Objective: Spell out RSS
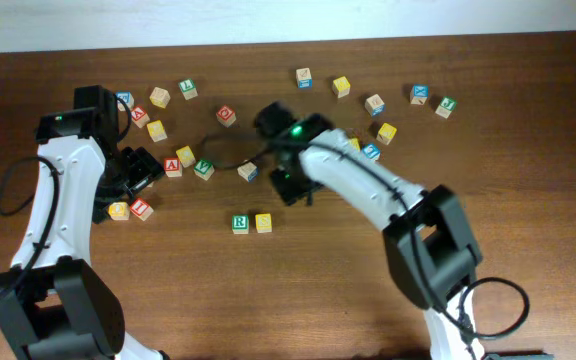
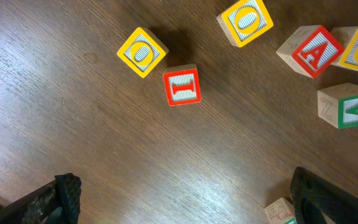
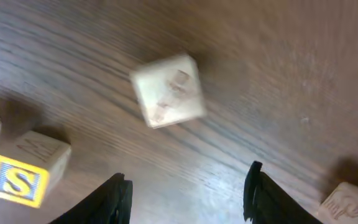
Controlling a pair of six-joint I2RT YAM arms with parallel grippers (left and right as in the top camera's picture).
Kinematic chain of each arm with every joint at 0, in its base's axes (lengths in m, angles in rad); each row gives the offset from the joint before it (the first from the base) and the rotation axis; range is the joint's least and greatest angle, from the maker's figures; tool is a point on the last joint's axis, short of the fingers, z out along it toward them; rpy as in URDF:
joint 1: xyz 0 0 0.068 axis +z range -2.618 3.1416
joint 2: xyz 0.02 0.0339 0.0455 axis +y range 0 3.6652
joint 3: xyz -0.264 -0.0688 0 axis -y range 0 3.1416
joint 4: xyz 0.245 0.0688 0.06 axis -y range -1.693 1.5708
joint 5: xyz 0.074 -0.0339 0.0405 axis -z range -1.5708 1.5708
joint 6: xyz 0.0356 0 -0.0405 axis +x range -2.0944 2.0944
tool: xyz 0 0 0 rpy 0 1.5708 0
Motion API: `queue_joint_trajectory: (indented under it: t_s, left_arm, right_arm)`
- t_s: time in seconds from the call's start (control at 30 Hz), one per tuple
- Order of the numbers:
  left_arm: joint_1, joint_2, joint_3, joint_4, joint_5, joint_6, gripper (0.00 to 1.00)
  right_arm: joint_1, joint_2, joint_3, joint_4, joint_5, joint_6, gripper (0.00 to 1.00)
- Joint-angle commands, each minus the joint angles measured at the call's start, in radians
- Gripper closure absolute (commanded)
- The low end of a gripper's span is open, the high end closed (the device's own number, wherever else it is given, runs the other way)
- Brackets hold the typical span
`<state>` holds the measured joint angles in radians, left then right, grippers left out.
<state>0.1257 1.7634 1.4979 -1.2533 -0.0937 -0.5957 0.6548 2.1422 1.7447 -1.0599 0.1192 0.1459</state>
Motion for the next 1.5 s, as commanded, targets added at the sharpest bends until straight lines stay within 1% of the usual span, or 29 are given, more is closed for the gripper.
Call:
queue_joint_trajectory:
  t_s: [0.0, 0.13, 0.17, 0.27, 0.43, 0.47, 0.6, 0.67, 0.73, 0.8, 0.87, 0.97, 1.0, 1.03, 1.1, 1.17, 1.2, 1.27, 1.3, 1.33, 1.4, 1.43, 1.47]
  left_arm:
    - [0.002, -0.018, 0.008, -0.001, -0.001, -0.003, 0.01]
    - [0.002, -0.018, 0.008, -0.001, -0.001, -0.003, 0.01]
    - [0.002, -0.018, 0.008, -0.001, -0.001, -0.003, 0.01]
    - [0.002, -0.018, 0.008, -0.001, -0.001, -0.003, 0.01]
    - [0.002, -0.018, 0.008, -0.001, -0.001, -0.003, 0.01]
    - [0.002, -0.018, 0.008, -0.001, -0.001, -0.003, 0.01]
    - [0.002, -0.018, 0.008, -0.001, -0.001, -0.003, 0.01]
    - [0.002, -0.018, 0.008, -0.001, -0.001, -0.003, 0.01]
    - [0.002, -0.018, 0.008, -0.001, -0.001, -0.003, 0.01]
    - [0.002, -0.018, 0.008, -0.001, -0.001, -0.003, 0.01]
    - [0.002, -0.018, 0.008, -0.001, -0.001, -0.003, 0.01]
    - [0.002, -0.018, 0.008, -0.001, -0.001, -0.003, 0.01]
    - [0.002, -0.018, 0.008, -0.001, -0.001, -0.003, 0.01]
    - [0.002, -0.018, 0.008, -0.001, -0.001, -0.003, 0.01]
    - [0.002, -0.018, 0.008, -0.001, -0.001, -0.003, 0.01]
    - [0.002, -0.018, 0.008, -0.001, -0.001, -0.003, 0.01]
    - [0.002, -0.018, 0.008, -0.001, -0.001, -0.003, 0.01]
    - [0.002, -0.018, 0.008, -0.001, -0.001, -0.003, 0.01]
    - [0.002, -0.018, 0.008, -0.001, -0.001, -0.003, 0.01]
    - [0.002, -0.018, 0.008, -0.001, -0.001, -0.003, 0.01]
    - [0.002, -0.018, 0.008, -0.001, -0.001, -0.003, 0.01]
    - [0.002, -0.018, 0.008, -0.001, -0.001, -0.003, 0.01]
    - [0.002, -0.018, 0.008, -0.001, -0.001, -0.003, 0.01]
  right_arm:
    - [0.036, 0.01, -0.004, 0.023, 0.179, -0.011, 0.49]
    - [0.038, 0.012, -0.066, 0.129, 0.18, -0.065, 0.49]
    - [0.038, 0.012, -0.079, 0.154, 0.177, -0.075, 0.51]
    - [0.039, 0.013, -0.102, 0.216, 0.09, -0.15, 0.52]
    - [0.03, 0.045, -0.122, 0.269, 0.082, -0.158, 0.52]
    - [0.026, 0.055, -0.122, 0.278, 0.072, -0.158, 0.54]
    - [0.0, 0.058, -0.113, 0.294, 0.029, -0.142, 0.81]
    - [-0.022, 0.058, -0.103, 0.294, -0.037, -0.141, 0.87]
    - [-0.06, 0.058, -0.091, 0.288, -0.128, -0.114, 0.9]
    - [-0.119, 0.056, -0.089, 0.286, -0.283, -0.103, 0.9]
    - [-0.205, 0.056, -0.089, 0.282, -0.554, -0.104, 0.89]
    - [-0.317, 0.058, -0.101, 0.264, -0.873, -0.106, 0.89]
    - [-0.348, 0.058, -0.126, 0.265, -0.951, -0.116, 0.89]
    - [-0.37, 0.059, -0.168, 0.269, -0.988, -0.116, 0.89]
    - [-0.388, 0.059, -0.288, 0.336, -1.095, -0.115, 0.89]
    - [-0.393, 0.059, -0.366, 0.417, -1.188, -0.111, 0.88]
    - [-0.396, 0.059, -0.419, 0.481, -1.22, -0.084, 0.87]
    - [-0.407, 0.059, -0.485, 0.565, -1.209, -0.012, 0.87]
    - [-0.414, 0.059, -0.492, 0.569, -1.191, 0.002, 0.84]
    - [-0.422, 0.059, -0.493, 0.557, -1.161, 0.003, 0.76]
    - [-0.441, 0.059, -0.493, 0.539, -1.089, 0.029, 0.69]
    - [-0.447, 0.059, -0.492, 0.528, -1.063, 0.029, 0.63]
    - [-0.455, 0.058, -0.492, 0.513, -1.031, 0.029, 0.6]
